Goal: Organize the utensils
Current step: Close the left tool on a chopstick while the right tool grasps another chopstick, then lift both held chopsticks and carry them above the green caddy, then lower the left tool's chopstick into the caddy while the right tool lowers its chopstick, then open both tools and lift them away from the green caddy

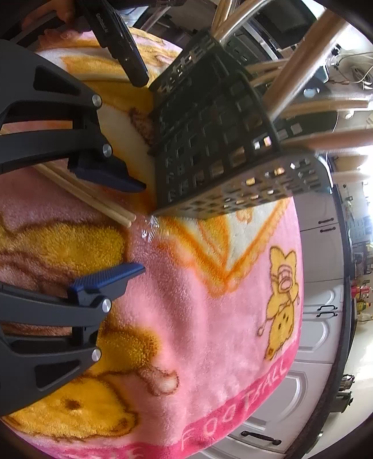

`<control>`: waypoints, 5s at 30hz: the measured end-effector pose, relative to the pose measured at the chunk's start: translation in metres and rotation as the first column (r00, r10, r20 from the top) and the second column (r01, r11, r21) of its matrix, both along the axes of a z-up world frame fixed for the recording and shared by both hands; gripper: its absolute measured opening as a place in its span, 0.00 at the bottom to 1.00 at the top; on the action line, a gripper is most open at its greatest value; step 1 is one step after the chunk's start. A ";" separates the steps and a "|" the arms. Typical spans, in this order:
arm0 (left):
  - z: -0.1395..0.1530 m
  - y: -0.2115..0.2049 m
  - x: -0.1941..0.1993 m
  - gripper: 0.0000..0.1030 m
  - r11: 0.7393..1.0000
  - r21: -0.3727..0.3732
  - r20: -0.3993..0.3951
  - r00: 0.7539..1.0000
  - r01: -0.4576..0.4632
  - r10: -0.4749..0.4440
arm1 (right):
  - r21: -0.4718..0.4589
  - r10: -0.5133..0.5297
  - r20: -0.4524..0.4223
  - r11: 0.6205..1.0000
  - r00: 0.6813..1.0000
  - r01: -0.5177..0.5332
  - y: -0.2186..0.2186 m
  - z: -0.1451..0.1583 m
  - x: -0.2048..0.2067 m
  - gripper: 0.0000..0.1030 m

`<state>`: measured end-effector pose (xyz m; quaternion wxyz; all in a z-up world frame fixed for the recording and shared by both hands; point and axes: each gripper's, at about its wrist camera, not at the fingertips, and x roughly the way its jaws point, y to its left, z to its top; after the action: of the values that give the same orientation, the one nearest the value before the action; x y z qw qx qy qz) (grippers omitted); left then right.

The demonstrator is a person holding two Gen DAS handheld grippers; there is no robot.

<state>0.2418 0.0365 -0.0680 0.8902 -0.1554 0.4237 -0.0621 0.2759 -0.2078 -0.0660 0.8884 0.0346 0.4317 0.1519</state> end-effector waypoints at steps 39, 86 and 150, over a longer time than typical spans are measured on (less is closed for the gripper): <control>0.034 0.020 -0.036 0.03 0.995 -0.102 0.123 0.992 -0.002 0.015 | 0.164 -0.008 0.115 0.986 0.993 -0.011 -0.024 0.051 -0.063 0.07; 0.195 -0.024 -0.077 0.02 0.988 -0.041 0.505 0.856 0.148 -0.108 | 0.099 0.135 0.548 0.970 0.826 -0.224 0.019 0.203 -0.122 0.06; 0.184 -0.028 -0.033 0.34 0.996 0.062 0.457 0.885 0.072 -0.092 | 0.102 0.023 0.514 0.991 0.858 -0.088 0.005 0.181 -0.065 0.37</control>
<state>0.2092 0.0090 0.1155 0.9648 -0.0990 0.2089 -0.1253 0.2109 -0.2032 0.1154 0.9626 0.0345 0.1713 0.2071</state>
